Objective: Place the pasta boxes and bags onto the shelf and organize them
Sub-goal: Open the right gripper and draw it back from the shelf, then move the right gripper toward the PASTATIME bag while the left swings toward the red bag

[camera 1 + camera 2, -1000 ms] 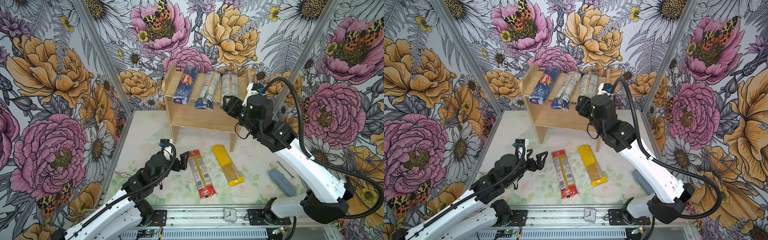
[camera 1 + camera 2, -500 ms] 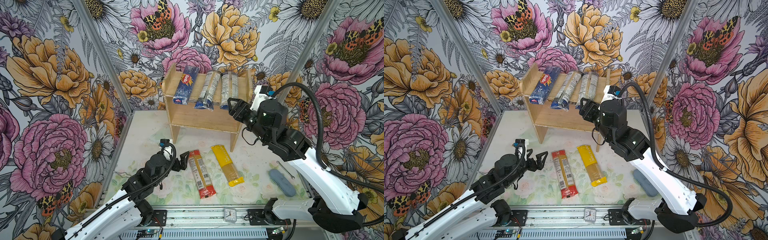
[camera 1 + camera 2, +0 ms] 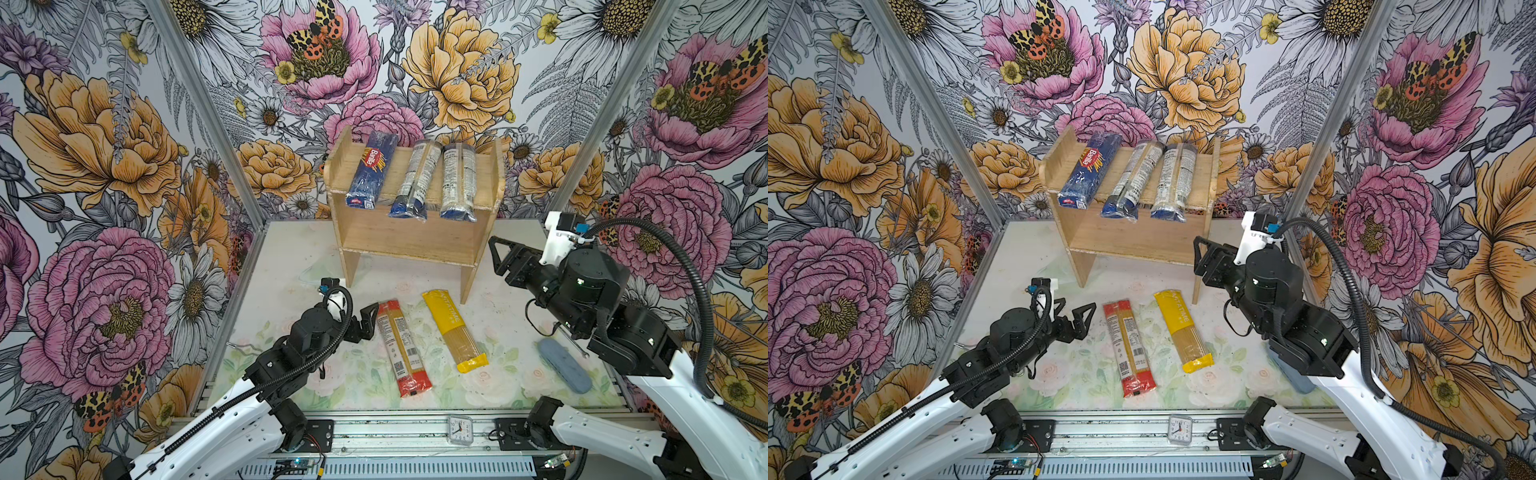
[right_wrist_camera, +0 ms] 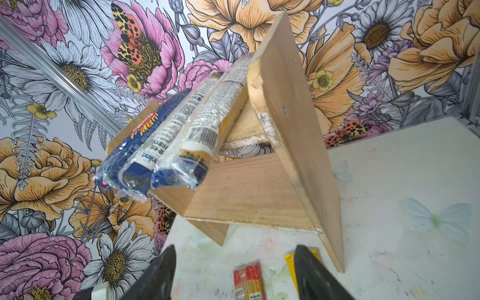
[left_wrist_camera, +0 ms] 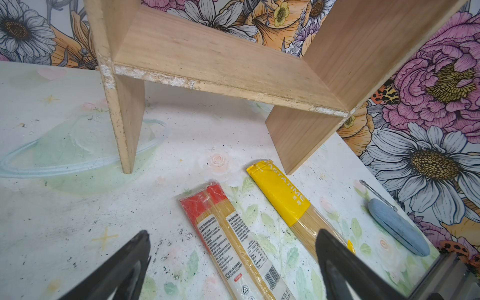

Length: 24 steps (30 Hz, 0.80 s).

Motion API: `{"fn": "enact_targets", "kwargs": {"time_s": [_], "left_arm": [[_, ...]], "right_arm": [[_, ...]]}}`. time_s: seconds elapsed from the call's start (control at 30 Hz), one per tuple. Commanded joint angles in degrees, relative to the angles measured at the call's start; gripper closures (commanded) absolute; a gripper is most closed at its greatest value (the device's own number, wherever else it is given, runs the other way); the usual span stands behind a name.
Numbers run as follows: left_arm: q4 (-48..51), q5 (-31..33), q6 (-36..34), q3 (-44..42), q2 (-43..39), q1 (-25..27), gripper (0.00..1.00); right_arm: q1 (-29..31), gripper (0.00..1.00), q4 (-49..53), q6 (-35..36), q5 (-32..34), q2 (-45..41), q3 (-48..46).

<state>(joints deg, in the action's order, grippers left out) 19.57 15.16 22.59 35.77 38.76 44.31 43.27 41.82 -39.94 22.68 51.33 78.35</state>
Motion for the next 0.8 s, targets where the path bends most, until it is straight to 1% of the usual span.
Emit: {"fn": "enact_targets", "kwargs": {"time_s": [0.0, 0.1, 0.23, 0.5, 0.63, 0.77], "left_arm": [[0.4, 0.0, 0.3, 0.1, 0.7, -0.6, 0.01], [-0.3, -0.2, 0.8, -0.1, 1.4, -0.7, 0.01], [-0.6, -0.6, 1.4, -0.2, 2.2, -0.6, 0.01], [-0.4, -1.1, 4.3, -2.1, 2.6, -0.5, 0.01], [-0.4, -1.7, 7.2, -4.4, 2.5, -0.4, 0.01], [-0.5, -1.1, 10.1, -7.2, 1.8, 0.7, 0.01]], "right_arm": [[-0.4, 0.26, 4.2, 2.1, -3.9, -1.4, -4.5], [-0.5, 0.26, 5.5, 1.8, -7.3, -1.5, -8.6], [-0.4, 0.26, 5.5, 1.4, -9.6, -0.2, -13.8], [0.2, 0.26, 4.8, 2.4, -11.0, 4.6, -22.4], [1.6, 0.25, 2.2, 3.0, -12.5, 5.7, -27.1], [1.9, 0.25, -0.8, 2.5, -12.7, 6.2, -30.9]]}}
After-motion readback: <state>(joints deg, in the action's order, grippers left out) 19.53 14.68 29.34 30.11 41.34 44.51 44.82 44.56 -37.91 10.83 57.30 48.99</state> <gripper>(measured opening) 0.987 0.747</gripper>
